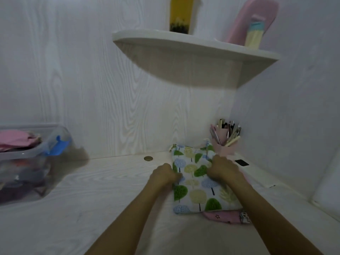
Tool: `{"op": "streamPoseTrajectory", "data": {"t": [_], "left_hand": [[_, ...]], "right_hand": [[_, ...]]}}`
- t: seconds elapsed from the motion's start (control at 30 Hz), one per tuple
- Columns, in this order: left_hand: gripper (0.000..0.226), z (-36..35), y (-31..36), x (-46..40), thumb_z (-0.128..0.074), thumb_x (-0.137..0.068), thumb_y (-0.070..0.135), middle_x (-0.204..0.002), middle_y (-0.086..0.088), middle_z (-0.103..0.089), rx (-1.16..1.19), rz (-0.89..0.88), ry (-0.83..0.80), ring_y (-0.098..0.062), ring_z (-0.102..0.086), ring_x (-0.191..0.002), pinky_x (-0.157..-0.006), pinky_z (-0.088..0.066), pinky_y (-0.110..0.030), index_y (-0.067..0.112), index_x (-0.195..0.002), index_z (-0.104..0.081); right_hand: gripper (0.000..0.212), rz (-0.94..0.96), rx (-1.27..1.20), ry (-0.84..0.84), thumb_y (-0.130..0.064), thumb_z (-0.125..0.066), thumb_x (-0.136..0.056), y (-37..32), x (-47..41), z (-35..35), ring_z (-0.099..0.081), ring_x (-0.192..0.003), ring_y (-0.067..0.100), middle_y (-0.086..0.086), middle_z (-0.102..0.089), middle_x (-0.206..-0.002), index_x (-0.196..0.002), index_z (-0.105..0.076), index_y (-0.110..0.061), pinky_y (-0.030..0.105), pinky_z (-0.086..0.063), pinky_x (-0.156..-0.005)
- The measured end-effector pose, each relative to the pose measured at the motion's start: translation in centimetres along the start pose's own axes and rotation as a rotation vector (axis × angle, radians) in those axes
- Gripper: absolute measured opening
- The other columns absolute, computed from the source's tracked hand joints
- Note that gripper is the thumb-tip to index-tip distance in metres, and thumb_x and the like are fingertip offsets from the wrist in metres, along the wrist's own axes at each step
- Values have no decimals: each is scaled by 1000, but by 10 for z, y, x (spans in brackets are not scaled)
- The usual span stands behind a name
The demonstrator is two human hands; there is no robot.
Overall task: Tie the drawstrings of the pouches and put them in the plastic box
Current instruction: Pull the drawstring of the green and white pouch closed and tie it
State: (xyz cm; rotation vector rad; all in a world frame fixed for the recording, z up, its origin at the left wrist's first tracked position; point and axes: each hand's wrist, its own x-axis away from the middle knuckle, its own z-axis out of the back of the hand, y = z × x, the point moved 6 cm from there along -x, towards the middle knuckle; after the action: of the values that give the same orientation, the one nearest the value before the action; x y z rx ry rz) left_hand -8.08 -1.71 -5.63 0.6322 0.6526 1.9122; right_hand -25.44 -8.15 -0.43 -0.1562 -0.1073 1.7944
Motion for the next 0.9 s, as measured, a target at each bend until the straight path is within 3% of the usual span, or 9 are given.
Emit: {"op": "streamPoseTrajectory", "data": {"t": [0.17, 0.3, 0.43, 0.5, 0.6, 0.67, 0.73, 0.83, 0.9], "left_hand": [[14, 6, -5, -7, -66, -77, 16, -100, -6, -69, 78, -33, 84, -23, -64, -93, -70, -44, -23, 12, -89, -71], [4, 72, -6, 7, -67, -80, 11, -81, -6, -56, 123, -73, 98, -17, -53, -71, -54, -45, -21, 12, -84, -65], [18, 134, -36, 33, -64, -83, 16, -62, -2, -47, -200, 82, -56, -15, -41, -56, -47, -34, -20, 11, -69, -54], [26, 148, -64, 42, -61, -84, 16, -55, 0, -41, -404, 205, -234, -13, -33, -49, -43, -29, -16, 13, -61, -49], [30, 151, -104, 60, -56, -90, 21, -59, 0, -40, -672, 391, -531, -11, -29, -47, -42, -27, -17, 15, -60, -50], [22, 153, -119, 69, -55, -92, 25, -66, 2, -48, -729, 467, -622, -8, -38, -52, -46, -33, -15, 17, -72, -61], [24, 157, -127, 70, -52, -95, 25, -81, 1, -62, -633, 503, -590, -7, -54, -68, -53, -44, -15, 9, -103, -67], [40, 169, -136, 50, -39, -100, 26, -99, -12, -63, -376, 519, -332, -19, -61, -84, -53, -51, -24, -4, -121, -55], [42, 176, -138, 37, -35, -101, 24, -97, -15, -61, -237, 488, -157, -23, -61, -78, -51, -51, -29, -8, -123, -50]], "right_hand": [[17, 141, -215, 285, -20, -55, -89, -4, 3, 22, -55, -73, 23, 6, -65, -83, -90, -69, -11, 26, -37, -61], [15, 330, -482, 234, -20, -63, -86, -40, 6, 39, -63, -79, 22, 1, -64, -77, -95, -73, -14, 31, -47, -66], [27, 440, -519, -73, -20, -65, -84, -96, 16, 28, -56, -80, 16, -1, -59, -81, -111, -67, -14, 23, -45, -64], [37, 476, -365, -347, -20, -61, -88, -127, 29, 0, -56, -75, 18, 6, -61, -92, -124, -58, -14, 22, -46, -60], [44, 591, 1, -651, -29, -52, -94, -164, 51, -52, -62, -97, 27, 14, -59, -123, -135, -48, -13, 34, -51, -87], [43, 622, 66, -765, -33, -48, -95, -177, 58, -67, -62, -92, 25, 10, -60, -114, -134, -50, -14, 31, -52, -80], [43, 589, 81, -879, -32, -47, -96, -180, 60, -63, -55, -66, 15, 5, -55, -90, -135, -49, -15, 21, -51, -57], [39, 489, 27, -962, -33, -48, -96, -177, 49, -44, -63, -64, 11, 1, -60, -90, -130, -53, -14, 20, -53, -60], [31, 417, -69, -853, -33, -48, -96, -184, 27, -33, -65, -62, 9, 0, -66, -84, -111, -64, -13, 20, -52, -60]]}}
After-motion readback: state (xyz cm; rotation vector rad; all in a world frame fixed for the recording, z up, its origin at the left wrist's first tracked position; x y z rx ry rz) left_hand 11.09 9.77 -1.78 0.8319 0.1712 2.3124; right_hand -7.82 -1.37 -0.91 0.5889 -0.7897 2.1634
